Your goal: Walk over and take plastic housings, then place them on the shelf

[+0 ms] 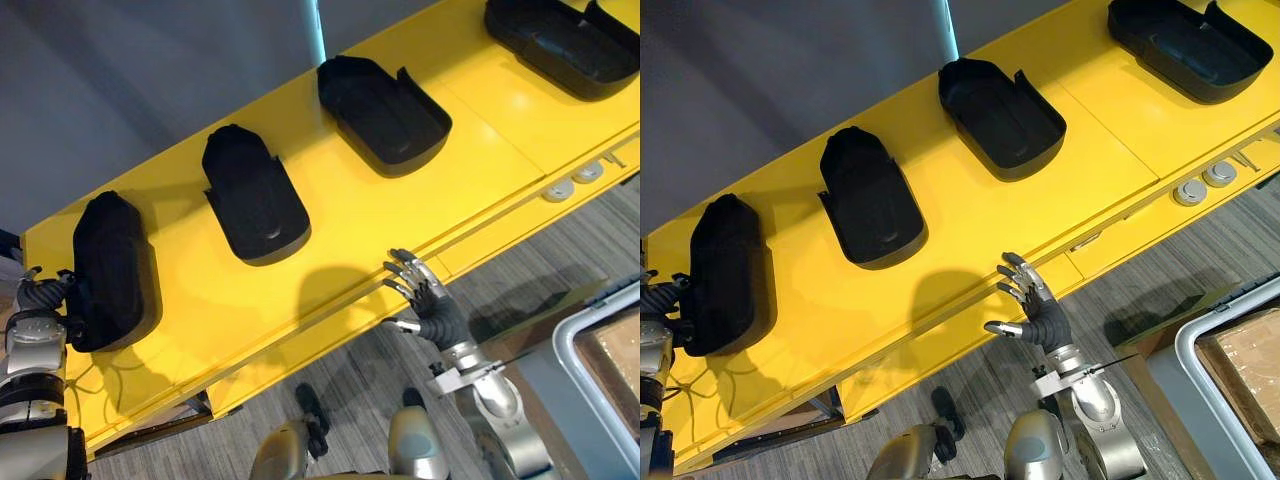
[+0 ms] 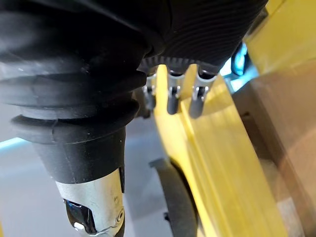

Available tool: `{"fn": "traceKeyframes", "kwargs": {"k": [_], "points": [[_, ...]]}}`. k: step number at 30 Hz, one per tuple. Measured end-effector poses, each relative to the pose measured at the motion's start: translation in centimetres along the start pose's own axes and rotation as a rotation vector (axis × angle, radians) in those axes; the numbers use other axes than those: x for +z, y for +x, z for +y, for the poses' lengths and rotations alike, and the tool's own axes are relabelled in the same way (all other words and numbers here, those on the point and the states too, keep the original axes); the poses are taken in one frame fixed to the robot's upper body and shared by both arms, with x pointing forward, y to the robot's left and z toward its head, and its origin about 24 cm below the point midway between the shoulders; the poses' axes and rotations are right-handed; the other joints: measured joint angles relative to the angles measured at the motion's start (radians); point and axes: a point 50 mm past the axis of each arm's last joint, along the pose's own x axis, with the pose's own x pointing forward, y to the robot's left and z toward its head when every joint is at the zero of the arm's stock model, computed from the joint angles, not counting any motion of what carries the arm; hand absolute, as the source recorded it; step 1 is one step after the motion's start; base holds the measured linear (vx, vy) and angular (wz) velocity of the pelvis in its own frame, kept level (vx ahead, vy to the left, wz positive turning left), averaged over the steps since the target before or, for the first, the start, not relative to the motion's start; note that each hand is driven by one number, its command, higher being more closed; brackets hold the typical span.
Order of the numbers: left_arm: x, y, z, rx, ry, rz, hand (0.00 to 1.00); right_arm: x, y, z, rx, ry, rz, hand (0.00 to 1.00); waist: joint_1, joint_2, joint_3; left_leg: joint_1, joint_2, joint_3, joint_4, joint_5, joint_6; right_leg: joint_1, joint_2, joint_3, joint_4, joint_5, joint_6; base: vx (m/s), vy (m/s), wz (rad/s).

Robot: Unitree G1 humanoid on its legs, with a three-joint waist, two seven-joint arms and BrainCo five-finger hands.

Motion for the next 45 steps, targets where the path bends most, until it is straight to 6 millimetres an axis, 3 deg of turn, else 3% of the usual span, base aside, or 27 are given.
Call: {"fn": "traceKeyframes", "kwargs": {"k": [4,7,8,10,12,14,16,18,20,22,25,30,32,36,39,40,45], "points": [[0.8,0.3,1.8,0.104,-0.036,-0.033,0.00,-0.1,0.0,0.2,-0.012,0.008,-0.003,0.00,0.000,-0.002,-0.005,0.002,0.001,-0.002,-0.019,0.008,-0.003,0.002,0.002,-0.004,-0.016,0.009,0.004,0.00,-0.001,0.01],[4.3,0.3,2.8,0.172,-0.161,-0.191,0.00,-0.6,-0.4,0.3,-0.036,0.022,0.018,0.00,0.004,-0.021,-0.019,0.019,0.004,-0.006,-0.027,0.010,-0.003,0.041,0.005,-0.014,-0.055,0.030,0.007,0.03,-0.001,0.04],[6.8,-0.2,2.9,0.157,-0.284,-0.319,0.00,-1.2,-0.7,0.5,-0.038,0.033,0.044,0.00,0.006,-0.034,-0.051,0.018,0.005,-0.007,-0.032,0.010,-0.003,0.051,0.006,-0.018,-0.077,0.039,0.007,0.05,0.005,0.04],[9.6,-1.0,3.1,0.118,-0.424,-0.457,0.00,-1.7,-0.8,0.7,-0.041,0.041,0.060,0.00,0.006,-0.048,-0.079,0.018,0.005,-0.006,-0.035,0.010,-0.003,0.059,0.006,-0.019,-0.096,0.048,0.009,0.05,0.012,0.02],[14.3,-3.4,3.8,0.036,-0.628,-0.730,0.00,-1.6,-0.8,1.0,-0.041,0.027,0.036,0.00,0.000,-0.063,-0.101,0.022,0.002,-0.006,-0.039,0.011,-0.003,0.072,0.002,-0.020,-0.115,0.058,0.012,0.00,0.000,0.00],[16.8,-5.9,3.7,-0.019,-0.742,-0.912,0.00,-1.0,-0.6,0.9,-0.059,0.030,-0.020,0.00,-0.003,-0.064,-0.115,0.044,-0.006,-0.001,-0.063,0.022,0.003,0.083,-0.001,-0.025,-0.116,0.064,0.020,0.01,0.015,-0.05],[17.9,-8.4,2.8,-0.056,-0.838,-1.032,0.00,-0.8,-0.5,0.9,-0.078,0.026,-0.043,0.00,-0.001,-0.059,-0.144,0.071,-0.011,0.002,-0.094,0.032,0.003,0.094,-0.002,-0.032,-0.116,0.066,0.024,0.01,0.006,-0.02],[17.8,-11.5,1.9,-0.122,-0.916,-1.138,0.00,-0.6,-0.6,0.6,-0.110,0.022,-0.055,0.00,-0.001,-0.056,-0.174,0.098,-0.013,0.002,-0.124,0.044,0.000,0.109,-0.001,-0.051,-0.124,0.067,0.024,-0.01,-0.008,0.02],[16.2,-15.5,0.7,-0.188,-0.944,-1.225,0.00,-0.3,-0.8,-0.1,-0.178,0.025,-0.072,0.00,0.000,-0.048,-0.194,0.107,-0.021,-0.009,-0.140,0.052,0.001,0.125,-0.002,-0.069,-0.136,0.067,0.023,-0.01,-0.007,0.13],[14.0,-18.3,0.1,-0.217,-0.957,-1.246,0.00,-0.3,-1.1,-0.6,-0.237,0.032,-0.076,0.00,0.001,-0.042,-0.198,0.105,-0.023,-0.029,-0.141,0.055,0.001,0.138,-0.002,-0.089,-0.142,0.068,0.022,-0.03,-0.008,0.29],[10.0,-20.7,-0.3,-0.194,-0.961,-1.156,0.00,-0.5,-1.8,-1.1,-0.308,0.025,-0.063,0.00,0.029,-0.036,-0.204,0.102,-0.025,-0.065,-0.147,0.066,-0.001,0.160,-0.001,-0.132,-0.150,0.065,0.017,-0.05,-0.015,0.35],[4.4,-20.9,-1.3,0.014,-0.938,-0.856,0.00,-1.5,-2.3,-1.2,-0.402,0.025,-0.029,0.00,0.087,-0.047,-0.219,0.078,-0.027,-0.131,-0.148,0.087,-0.008,0.174,0.004,-0.205,-0.150,0.054,-0.002,-0.06,-0.018,0.42],[1.6,-20.8,-1.8,0.187,-0.870,-0.706,0.00,-2.6,-2.6,-1.3,-0.460,0.041,0.013,0.00,0.102,-0.060,-0.225,0.056,-0.028,-0.166,-0.148,0.099,-0.008,0.172,0.007,-0.234,-0.151,0.052,-0.007,-0.05,-0.013,0.41],[-2.2,-20.0,-2.4,0.335,-0.779,-0.521,0.00,-3.9,-3.2,-1.4,-0.527,0.048,0.063,0.00,0.117,-0.082,-0.229,0.030,-0.028,-0.201,-0.149,0.113,-0.009,0.170,0.013,-0.271,-0.153,0.053,-0.010,-0.04,-0.008,0.28],[-4.0,-19.7,-3.0,0.330,-0.711,-0.449,0.00,-4.2,-3.5,-1.6,-0.561,0.046,0.064,0.00,0.136,-0.109,-0.230,0.011,-0.025,-0.208,-0.148,0.119,-0.012,0.157,0.020,-0.280,-0.153,0.056,-0.016,-0.02,-0.008,0.16],[-5.6,-19.4,-3.7,0.322,-0.675,-0.382,0.00,-4.3,-3.7,-1.6,-0.579,0.045,0.062,0.00,0.137,-0.117,-0.232,0.005,-0.027,-0.219,-0.148,0.123,-0.009,0.157,0.019,-0.293,-0.151,0.056,-0.017,-0.01,-0.007,0.15],[-9.4,-19.1,-5.5,0.296,-0.682,-0.176,0.00,-4.9,-4.1,-1.8,-0.620,0.044,0.074,0.00,0.137,-0.121,-0.226,-0.001,-0.025,-0.222,-0.148,0.126,-0.008,0.153,0.021,-0.298,-0.149,0.057,-0.019,0.00,-0.002,0.04]]}}
